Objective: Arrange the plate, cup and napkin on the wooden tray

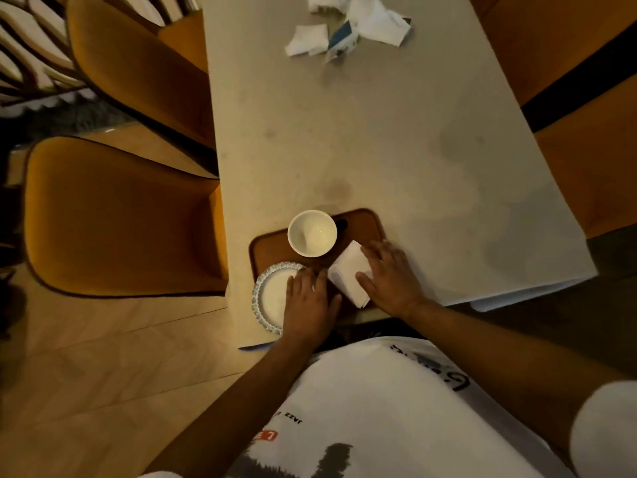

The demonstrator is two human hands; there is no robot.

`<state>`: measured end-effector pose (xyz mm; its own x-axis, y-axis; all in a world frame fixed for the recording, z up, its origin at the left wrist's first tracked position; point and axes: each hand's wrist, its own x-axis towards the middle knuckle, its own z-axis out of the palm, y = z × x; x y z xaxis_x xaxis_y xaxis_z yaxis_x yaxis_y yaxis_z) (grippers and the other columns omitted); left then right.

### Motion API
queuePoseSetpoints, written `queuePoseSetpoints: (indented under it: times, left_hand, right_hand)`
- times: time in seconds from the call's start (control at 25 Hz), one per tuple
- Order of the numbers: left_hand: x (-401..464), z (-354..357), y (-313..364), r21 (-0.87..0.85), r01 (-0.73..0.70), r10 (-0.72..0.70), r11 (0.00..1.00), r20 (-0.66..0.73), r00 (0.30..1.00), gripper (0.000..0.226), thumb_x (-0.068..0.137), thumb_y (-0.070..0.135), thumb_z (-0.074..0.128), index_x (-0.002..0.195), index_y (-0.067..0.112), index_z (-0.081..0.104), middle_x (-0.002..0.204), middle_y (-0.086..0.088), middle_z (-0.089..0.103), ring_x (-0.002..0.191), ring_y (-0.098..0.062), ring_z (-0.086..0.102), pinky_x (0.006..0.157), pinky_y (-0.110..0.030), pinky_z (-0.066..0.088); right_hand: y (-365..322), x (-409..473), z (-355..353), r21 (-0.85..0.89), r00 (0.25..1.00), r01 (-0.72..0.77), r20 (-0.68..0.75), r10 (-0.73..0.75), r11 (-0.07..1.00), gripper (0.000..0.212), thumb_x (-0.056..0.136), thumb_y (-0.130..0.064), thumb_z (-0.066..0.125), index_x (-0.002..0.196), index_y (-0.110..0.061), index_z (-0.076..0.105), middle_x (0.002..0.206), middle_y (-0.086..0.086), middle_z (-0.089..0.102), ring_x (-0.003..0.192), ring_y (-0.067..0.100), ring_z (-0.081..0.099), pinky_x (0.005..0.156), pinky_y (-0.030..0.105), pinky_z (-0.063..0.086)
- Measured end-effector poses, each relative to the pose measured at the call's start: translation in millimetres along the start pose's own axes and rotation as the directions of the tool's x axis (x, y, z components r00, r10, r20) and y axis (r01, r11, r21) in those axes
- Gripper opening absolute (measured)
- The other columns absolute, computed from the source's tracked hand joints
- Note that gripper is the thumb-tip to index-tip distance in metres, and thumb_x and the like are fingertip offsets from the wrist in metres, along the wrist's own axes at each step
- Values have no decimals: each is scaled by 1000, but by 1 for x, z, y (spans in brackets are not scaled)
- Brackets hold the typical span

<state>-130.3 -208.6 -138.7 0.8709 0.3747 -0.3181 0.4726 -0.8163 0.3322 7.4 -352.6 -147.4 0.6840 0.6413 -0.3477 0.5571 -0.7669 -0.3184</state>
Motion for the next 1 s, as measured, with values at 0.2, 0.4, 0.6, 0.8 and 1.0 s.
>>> queuePoseSetpoints:
  times: [0.2, 0.4, 0.6, 0.8, 1.0]
  left_hand:
    - [-13, -14, -11, 16, 229, -229, 973, -1, 973, 76, 93, 61, 41, 153, 18, 22, 161, -16, 23, 148, -35, 18, 121, -53, 14]
    - [-17, -17, -26, 71, 302, -307, 951, 83, 948, 83, 90, 67, 36, 154, 17, 18, 162, -18, 18, 149, -36, 15, 120, -55, 15]
    - [-14, -20, -20, 99, 241, -256, 965, 180, 950, 73, 94, 58, 40, 152, 16, 23, 160, -18, 24, 146, -38, 21, 118, -57, 18]
    - [1, -54, -20, 166, 216, -265, 962, 388, 882, 64, 99, 47, 42, 151, 14, 28, 159, -14, 28, 146, -34, 26, 118, -47, 20]
    - [30, -145, 5, 151, 330, -342, 932, 668, 661, 47, 103, 31, 47, 141, 4, 42, 124, -13, 62, 132, -33, 50, 103, -42, 43]
  right_hand:
    - [2, -3, 4, -140, 990, 82, 126, -65, 987, 77, 91, -66, 21, 155, -25, 7, 166, 7, 2, 152, 31, -5, 120, 55, -1]
    - [-10, -12, 5, -170, 973, 129, 213, -91, 977, 77, 93, -64, 18, 155, -24, -1, 165, 7, -9, 151, 31, -12, 119, 54, -8]
    - [-19, -23, 6, -222, 964, 85, 263, -24, 971, 74, 96, -57, 24, 155, -21, 1, 165, 9, -9, 151, 34, -8, 121, 53, -4]
    - [-36, -8, -31, -168, 907, -4, 413, 75, 986, 69, 94, -40, 49, 151, -14, 21, 160, 15, 19, 144, 37, 25, 118, 47, 26]
    - [-70, 42, -116, -73, 792, -47, 605, 82, 996, 46, 96, -24, 56, 136, -3, 49, 142, 18, 52, 127, 35, 52, 98, 43, 46]
